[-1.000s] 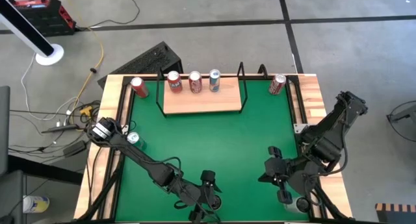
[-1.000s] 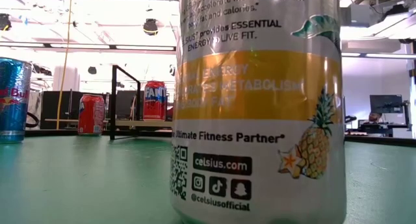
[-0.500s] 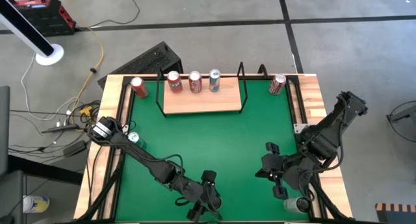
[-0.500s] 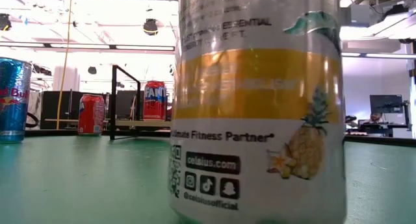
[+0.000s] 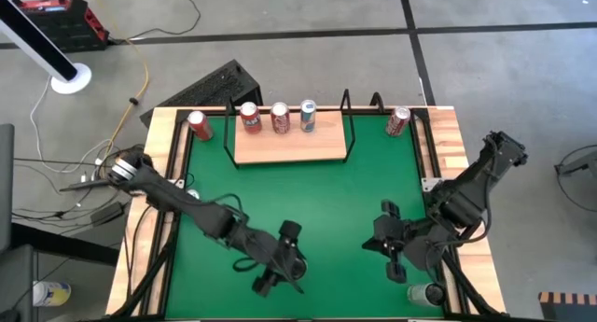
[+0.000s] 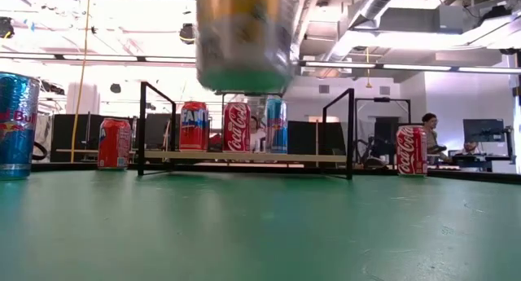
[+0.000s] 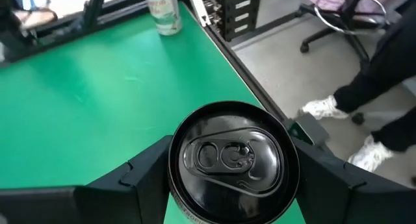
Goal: Place canned beverage on shelf
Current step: Put the left white and yellow soda can on the shelf
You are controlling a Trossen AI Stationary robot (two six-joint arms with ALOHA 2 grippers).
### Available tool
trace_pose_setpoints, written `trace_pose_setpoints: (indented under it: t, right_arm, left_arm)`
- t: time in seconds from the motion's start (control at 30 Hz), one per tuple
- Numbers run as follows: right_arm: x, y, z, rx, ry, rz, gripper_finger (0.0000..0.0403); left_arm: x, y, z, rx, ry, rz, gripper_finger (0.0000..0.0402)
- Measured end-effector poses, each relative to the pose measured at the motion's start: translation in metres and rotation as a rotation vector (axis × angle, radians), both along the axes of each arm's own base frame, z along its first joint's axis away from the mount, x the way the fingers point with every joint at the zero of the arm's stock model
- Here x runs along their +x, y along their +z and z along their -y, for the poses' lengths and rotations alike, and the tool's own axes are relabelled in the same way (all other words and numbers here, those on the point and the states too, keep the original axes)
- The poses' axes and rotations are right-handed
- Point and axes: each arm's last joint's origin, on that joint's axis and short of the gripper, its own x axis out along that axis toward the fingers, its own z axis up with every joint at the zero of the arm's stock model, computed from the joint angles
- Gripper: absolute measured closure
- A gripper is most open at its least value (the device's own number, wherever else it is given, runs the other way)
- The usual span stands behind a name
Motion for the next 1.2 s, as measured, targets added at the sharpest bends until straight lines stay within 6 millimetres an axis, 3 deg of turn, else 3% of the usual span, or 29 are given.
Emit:
trace_pose_setpoints:
  t: [0.33, 0.5, 0.63, 0.77, 0.93, 1.1, 1.2]
  right_arm:
    - [0.023, -0.002, 0.012, -0.036, -0.148, 0.072, 0.0375]
    - [0.039, -0.013, 0.013, -0.045, -0.164, 0.041, 0.0375]
    - [0.05, -0.014, 0.024, -0.042, -0.057, -0.002, 0.0375]
    - [0.055, -0.006, 0.055, -0.157, 0.013, 0.01, 0.0375]
    - [0.067, 0.009, 0.117, -0.197, 0.087, 0.073, 0.0375]
    - [0.085, 0.01, 0.17, -0.076, 0.12, 0.137, 0.0375]
    - [0.093, 0.002, 0.186, -0.061, 0.088, 0.111, 0.0375]
  left_arm:
    - [-0.037, 0.044, -0.05, 0.067, -0.194, 0.013, 0.0163]
    - [-0.038, 0.047, -0.084, 0.076, -0.248, -0.01, 0.0163]
    - [-0.03, 0.04, -0.117, 0.079, -0.267, 0.009, 0.0163]
    - [-0.02, 0.018, -0.156, 0.055, -0.194, 0.035, 0.0163]
    - [-0.017, -0.005, -0.192, 0.047, -0.081, 0.079, 0.0163]
    - [-0.021, -0.025, -0.203, 0.005, -0.066, 0.048, 0.0163]
    - [-0.025, -0.038, -0.204, 0.008, -0.083, 0.016, 0.0163]
